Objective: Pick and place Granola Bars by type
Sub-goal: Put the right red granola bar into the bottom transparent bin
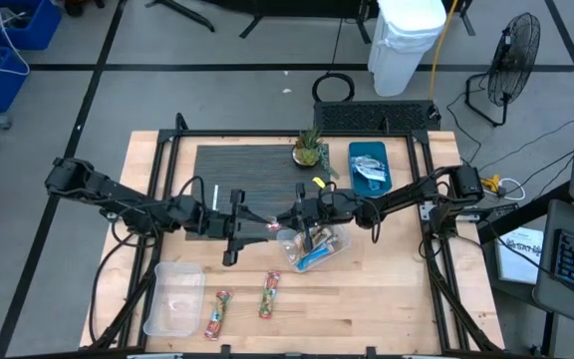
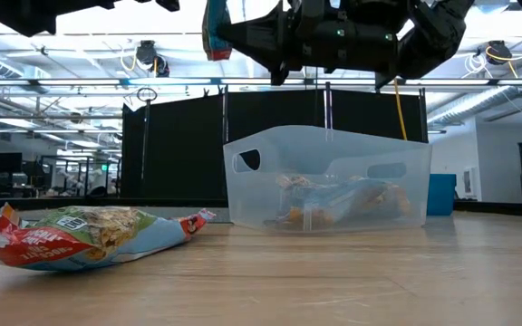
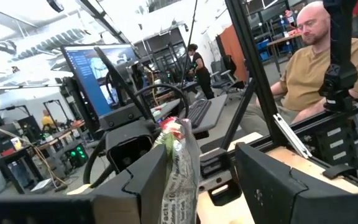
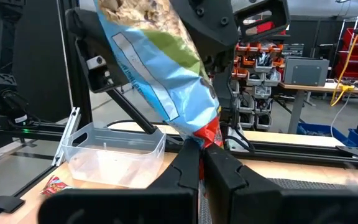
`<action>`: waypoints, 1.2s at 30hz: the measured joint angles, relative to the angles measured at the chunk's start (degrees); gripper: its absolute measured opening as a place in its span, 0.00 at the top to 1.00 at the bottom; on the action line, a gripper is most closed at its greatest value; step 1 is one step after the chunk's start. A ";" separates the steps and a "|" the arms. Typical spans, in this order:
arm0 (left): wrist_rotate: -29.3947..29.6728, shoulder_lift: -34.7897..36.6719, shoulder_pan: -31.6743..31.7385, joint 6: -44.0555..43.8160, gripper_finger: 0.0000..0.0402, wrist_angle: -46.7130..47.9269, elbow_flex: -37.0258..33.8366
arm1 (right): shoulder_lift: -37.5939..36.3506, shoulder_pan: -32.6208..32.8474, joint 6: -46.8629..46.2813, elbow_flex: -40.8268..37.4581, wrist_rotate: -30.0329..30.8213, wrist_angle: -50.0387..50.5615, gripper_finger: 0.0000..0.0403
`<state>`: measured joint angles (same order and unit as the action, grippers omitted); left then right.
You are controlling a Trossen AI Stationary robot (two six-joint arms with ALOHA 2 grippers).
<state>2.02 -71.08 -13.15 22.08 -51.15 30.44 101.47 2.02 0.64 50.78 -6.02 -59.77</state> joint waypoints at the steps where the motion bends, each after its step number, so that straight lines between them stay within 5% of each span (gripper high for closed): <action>1: -0.01 -0.01 0.00 -0.06 0.51 0.02 0.16 | 0.00 0.00 0.00 0.00 -0.02 -0.02 1.00; 28: 7.31 0.04 0.07 0.51 0.51 -1.64 0.24 | -0.02 0.89 -0.39 0.00 -0.04 0.00 1.00; 36: 2.89 0.04 0.04 -2.63 0.51 -2.86 0.23 | -0.04 1.09 -0.24 0.02 -0.04 0.02 1.00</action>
<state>4.91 -71.05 -13.10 19.46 -54.01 30.67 101.43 3.11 0.40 50.80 -6.07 -59.75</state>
